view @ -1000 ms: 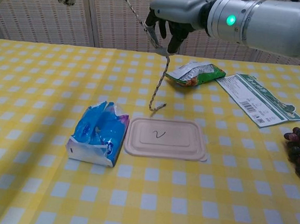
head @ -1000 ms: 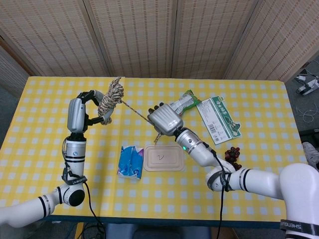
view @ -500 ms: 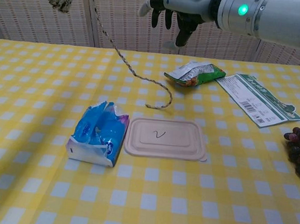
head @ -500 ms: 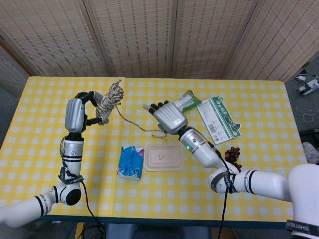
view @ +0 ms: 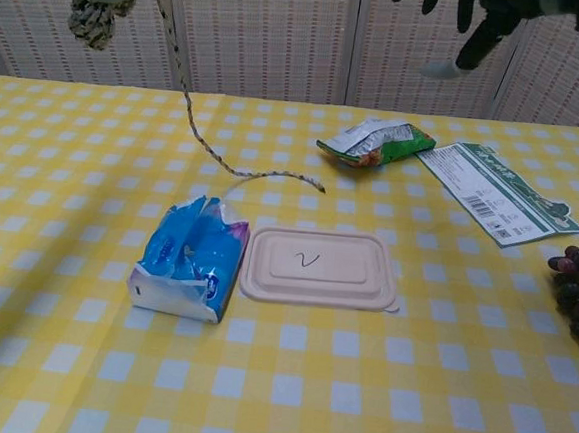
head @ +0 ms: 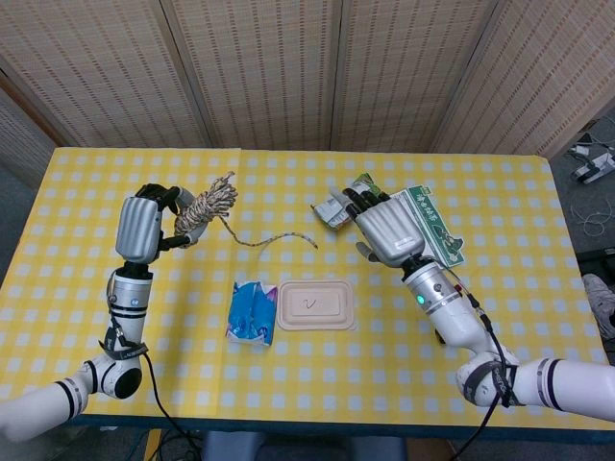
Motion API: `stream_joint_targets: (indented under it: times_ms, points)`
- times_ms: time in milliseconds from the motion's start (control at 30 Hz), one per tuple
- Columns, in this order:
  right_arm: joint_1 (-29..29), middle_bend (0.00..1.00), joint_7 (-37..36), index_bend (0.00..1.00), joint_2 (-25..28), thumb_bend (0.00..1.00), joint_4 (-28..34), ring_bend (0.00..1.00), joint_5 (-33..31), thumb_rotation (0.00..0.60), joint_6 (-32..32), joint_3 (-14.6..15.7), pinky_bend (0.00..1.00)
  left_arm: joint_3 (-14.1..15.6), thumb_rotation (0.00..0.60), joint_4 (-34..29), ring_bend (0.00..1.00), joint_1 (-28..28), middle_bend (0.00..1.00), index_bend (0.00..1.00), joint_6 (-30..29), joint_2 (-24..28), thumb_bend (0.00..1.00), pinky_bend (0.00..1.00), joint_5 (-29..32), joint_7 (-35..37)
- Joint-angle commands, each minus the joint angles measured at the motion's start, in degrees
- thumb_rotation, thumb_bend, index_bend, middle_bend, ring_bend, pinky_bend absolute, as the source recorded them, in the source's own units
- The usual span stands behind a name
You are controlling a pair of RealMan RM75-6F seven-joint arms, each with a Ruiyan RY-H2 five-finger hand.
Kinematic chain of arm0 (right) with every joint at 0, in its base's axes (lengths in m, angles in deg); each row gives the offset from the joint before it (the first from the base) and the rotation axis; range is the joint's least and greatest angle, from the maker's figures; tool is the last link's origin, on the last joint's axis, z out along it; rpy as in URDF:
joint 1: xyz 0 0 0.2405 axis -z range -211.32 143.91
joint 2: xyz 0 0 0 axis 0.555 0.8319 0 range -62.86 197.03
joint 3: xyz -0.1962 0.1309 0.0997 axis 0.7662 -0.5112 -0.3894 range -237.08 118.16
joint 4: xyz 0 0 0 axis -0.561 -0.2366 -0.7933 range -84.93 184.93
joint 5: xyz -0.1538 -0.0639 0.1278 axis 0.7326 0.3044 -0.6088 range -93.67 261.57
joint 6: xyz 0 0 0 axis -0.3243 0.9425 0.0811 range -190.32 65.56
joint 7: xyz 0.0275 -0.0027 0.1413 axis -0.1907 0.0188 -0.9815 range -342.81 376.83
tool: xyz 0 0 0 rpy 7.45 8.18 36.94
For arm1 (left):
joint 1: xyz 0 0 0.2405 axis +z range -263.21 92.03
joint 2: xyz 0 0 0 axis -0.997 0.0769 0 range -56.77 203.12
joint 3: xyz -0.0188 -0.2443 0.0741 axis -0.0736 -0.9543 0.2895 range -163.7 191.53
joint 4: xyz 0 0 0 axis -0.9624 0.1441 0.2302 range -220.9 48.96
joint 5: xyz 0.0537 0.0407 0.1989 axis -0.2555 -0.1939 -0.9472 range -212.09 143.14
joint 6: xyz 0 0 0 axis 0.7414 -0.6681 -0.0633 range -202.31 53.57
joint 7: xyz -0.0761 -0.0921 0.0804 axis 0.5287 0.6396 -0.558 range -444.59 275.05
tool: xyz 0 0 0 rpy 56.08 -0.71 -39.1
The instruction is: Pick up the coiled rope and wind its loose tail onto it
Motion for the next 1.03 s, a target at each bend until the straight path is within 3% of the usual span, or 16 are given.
stream_joint_targets:
  times_ms: [33, 300, 567, 767, 1033]
  points:
    - [6.9, 0.17, -0.7, 0.00, 4.7, 0.29, 4.9, 0.21, 2.8, 0.600, 6.7, 3.5, 0.37, 0.4, 0.600, 0.4, 0.58, 0.3, 0.77, 0.70, -0.1, 0.1, 0.25, 0.39, -0.2, -0.1]
    - [20.4, 0.19, -3.0, 0.00, 9.6, 0.31, 8.7, 0.21, 10.8, 0.600, 19.0, 10.4, 0.37, 1.3, 0.600, 0.5, 0.58, 0.6, 0.77, 0.71, 0.1, 1.1, 0.25, 0.39, -1.2, -2.4]
    - [32.4, 0.21, -8.6, 0.00, 8.6, 0.32, 4.0, 0.21, 19.1, 0.600, 28.3, 15.2, 0.37, 2.0, 0.600, -1.4, 0.58, 1.4, 0.77, 0.71, 0.4, 2.5, 0.25, 0.39, -0.8, -5.9]
    - [36.0, 0.22, -11.0, 0.00, 8.0, 0.32, 2.2, 0.21, 22.3, 0.600, 29.4, 15.6, 0.37, 1.8, 0.600, -2.5, 0.58, 1.8, 0.77, 0.71, 0.1, 3.0, 0.25, 0.39, -0.6, -6.7]
    - [36.9, 0.22, -11.3, 0.00, 7.1, 0.32, 1.0, 0.21, 24.7, 0.600, 26.8, 13.8, 0.37, 1.8, 0.600, -2.3, 0.58, 2.1, 0.77, 0.71, 0.0, 2.9, 0.25, 0.39, -0.4, -6.8]
